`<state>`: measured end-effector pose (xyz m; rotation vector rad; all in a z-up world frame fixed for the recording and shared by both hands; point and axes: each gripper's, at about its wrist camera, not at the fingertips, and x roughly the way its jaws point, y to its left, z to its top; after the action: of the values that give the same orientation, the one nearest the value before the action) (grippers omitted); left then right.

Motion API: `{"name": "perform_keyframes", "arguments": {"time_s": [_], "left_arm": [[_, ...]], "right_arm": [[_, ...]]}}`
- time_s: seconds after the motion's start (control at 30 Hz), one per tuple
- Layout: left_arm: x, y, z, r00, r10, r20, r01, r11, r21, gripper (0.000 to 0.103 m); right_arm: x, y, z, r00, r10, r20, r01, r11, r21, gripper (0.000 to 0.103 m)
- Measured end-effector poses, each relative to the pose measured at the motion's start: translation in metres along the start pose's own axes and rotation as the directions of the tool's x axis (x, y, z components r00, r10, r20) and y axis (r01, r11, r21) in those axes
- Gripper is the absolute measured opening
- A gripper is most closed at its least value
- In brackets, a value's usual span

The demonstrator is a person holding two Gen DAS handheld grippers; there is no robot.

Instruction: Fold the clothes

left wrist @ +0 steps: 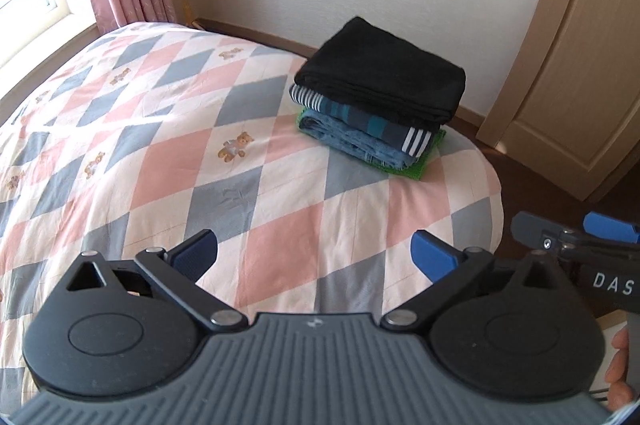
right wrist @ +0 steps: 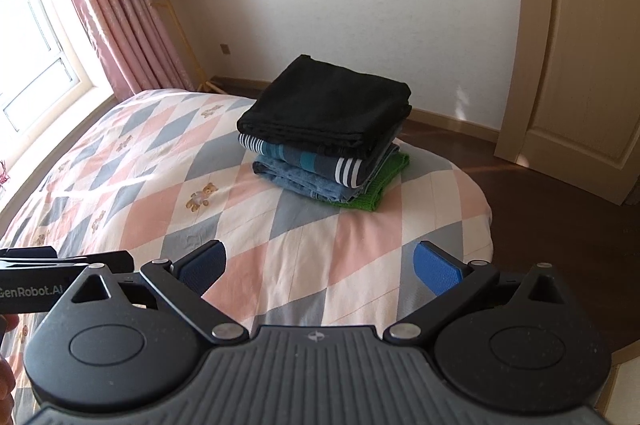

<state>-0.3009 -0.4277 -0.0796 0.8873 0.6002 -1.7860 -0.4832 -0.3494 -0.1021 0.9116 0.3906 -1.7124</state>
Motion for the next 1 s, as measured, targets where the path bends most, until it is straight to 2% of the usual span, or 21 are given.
{"name": "perform_keyframes", "arguments": {"time_s": [0.17, 0.3, 0.4, 0.47, 0.57, 0.7, 0.83, 1.0], "left_arm": [[-0.012, 0.003, -0.004, 1.0, 0.019, 0.024, -0.019, 1.0, 0.009, 0.102], [-0.015, 0.009, -0.009, 0.999, 0.026, 0.033, -0.026, 1.0, 0.0, 0.102], [-0.019, 0.012, -0.014, 0.997, 0.054, 0.055, -0.053, 0.998, -0.015, 0.102], [-0.022, 0.014, -0.017, 0.995, 0.085, 0.053, -0.084, 0.996, -0.027, 0.102], [-0.025, 0.016, -0.019, 0.994, 0.092, 0.051, -0.091, 0.996, -0.016, 0.102], [-0.024, 0.016, -0.023, 0.994, 0.099, 0.045, -0.099, 0.995, -0.011, 0.102], [-0.015, 0.014, -0.025, 0.997, 0.081, -0.009, -0.081, 0.997, -0.006, 0.102], [0.0, 0.01, -0.024, 0.995, 0.09, -0.033, -0.09, 0.996, 0.014, 0.102]], "right_arm": [[-0.003, 0.009, 0.003, 0.996, -0.08, -0.041, 0.081, 0.996, 0.022, 0.103], [-0.001, 0.014, 0.005, 0.983, -0.169, -0.072, 0.171, 0.985, 0.031, 0.103], [0.001, 0.015, 0.003, 0.976, -0.201, -0.08, 0.205, 0.978, 0.04, 0.103], [-0.002, 0.012, 0.001, 0.979, -0.191, -0.066, 0.196, 0.978, 0.071, 0.103], [-0.01, 0.005, -0.003, 0.987, -0.156, -0.028, 0.158, 0.98, 0.122, 0.103], [-0.019, 0.003, -0.005, 0.993, -0.118, -0.011, 0.119, 0.987, 0.113, 0.103], [-0.019, 0.005, -0.004, 0.993, -0.119, -0.026, 0.121, 0.988, 0.094, 0.103], [-0.005, 0.006, -0.002, 0.993, -0.093, -0.071, 0.1, 0.99, 0.1, 0.103]]}}
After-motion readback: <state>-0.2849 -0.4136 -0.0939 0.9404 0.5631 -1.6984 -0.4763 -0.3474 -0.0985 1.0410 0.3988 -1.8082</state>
